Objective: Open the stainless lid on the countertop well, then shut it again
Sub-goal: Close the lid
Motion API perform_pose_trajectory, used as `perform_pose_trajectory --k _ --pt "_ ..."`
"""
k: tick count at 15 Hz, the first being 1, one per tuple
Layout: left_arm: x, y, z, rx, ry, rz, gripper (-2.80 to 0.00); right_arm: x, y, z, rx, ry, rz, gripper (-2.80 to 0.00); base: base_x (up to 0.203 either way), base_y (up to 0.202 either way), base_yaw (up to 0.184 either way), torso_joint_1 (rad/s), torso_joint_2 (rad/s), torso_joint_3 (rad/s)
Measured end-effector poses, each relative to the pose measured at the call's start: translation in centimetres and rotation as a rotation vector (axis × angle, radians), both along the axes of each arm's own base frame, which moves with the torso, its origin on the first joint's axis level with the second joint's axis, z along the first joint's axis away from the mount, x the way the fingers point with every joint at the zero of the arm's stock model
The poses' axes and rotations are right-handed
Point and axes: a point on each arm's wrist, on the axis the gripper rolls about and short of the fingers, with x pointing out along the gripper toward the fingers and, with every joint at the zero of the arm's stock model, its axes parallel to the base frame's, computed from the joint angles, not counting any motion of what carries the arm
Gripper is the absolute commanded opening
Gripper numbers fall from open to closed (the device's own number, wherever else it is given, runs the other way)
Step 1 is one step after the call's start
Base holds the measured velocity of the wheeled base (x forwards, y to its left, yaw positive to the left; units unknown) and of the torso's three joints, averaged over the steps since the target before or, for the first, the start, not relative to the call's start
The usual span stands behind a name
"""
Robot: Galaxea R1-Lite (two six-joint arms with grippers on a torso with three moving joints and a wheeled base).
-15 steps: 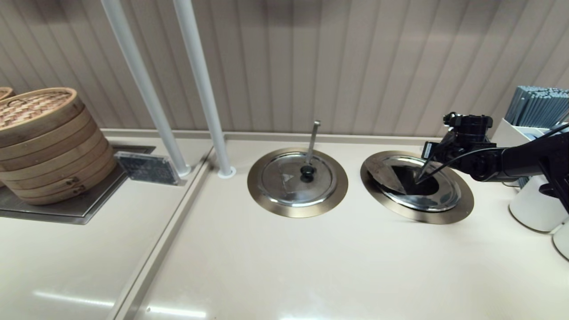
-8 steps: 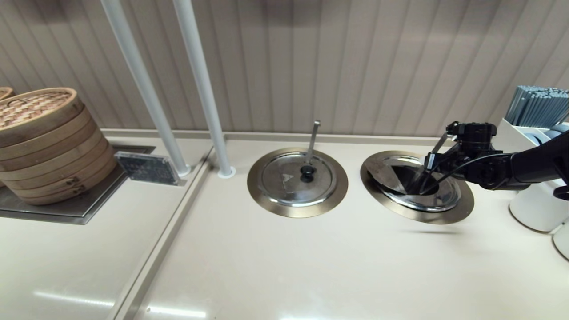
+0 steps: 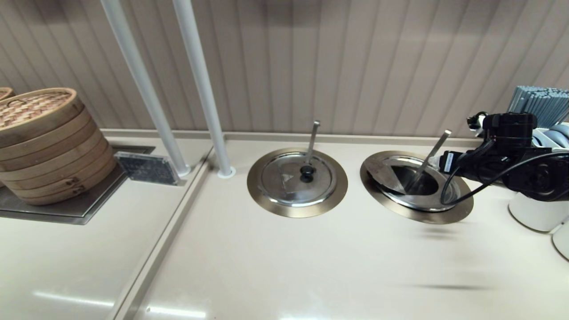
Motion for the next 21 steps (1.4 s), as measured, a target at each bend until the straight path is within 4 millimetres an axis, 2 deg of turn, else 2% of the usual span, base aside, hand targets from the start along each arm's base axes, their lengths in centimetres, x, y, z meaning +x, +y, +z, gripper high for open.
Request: perform_pose_trajectory --k 3,6,8,13,16,21 --pt "0.0 0.0 0.0 0.0 0.0 0.0 -2.8 -3.6 4.6 0.3 -0.18 0.031 0.134 0.0 0.0 0.0 0.0 0.0 0.0 0.0" --pt "0.0 0.0 0.0 0.0 0.0 0.0 -2.8 -5.3 7.6 0.4 -0.325 0.037 0.213 0.0 0.0 0.0 0.0 0.0 0.0 0.0" --pt "0.0 0.0 0.0 0.0 0.0 0.0 -2.8 -5.8 8.7 -0.2 -0.442 0.072 0.252 0.0 0.0 0.0 0.0 0.0 0.0 0.0" --pt "0.0 0.0 0.0 0.0 0.001 0.0 -2.8 -5.3 11.1 -2.6 -0.569 0.146 0.324 0.0 0.0 0.0 0.0 0.0 0.0 0.0" --pt "0.0 0.0 0.0 0.0 0.0 0.0 -2.8 -3.7 12.5 -3.5 -0.603 0.117 0.335 0.0 0.0 0.0 0.0 0.0 0.0 0.0" --pt "0.0 0.0 0.0 0.0 0.001 0.0 -2.8 -1.3 13.6 -5.3 -0.613 0.133 0.347 0.0 0.0 0.0 0.0 0.0 0.0 0.0"
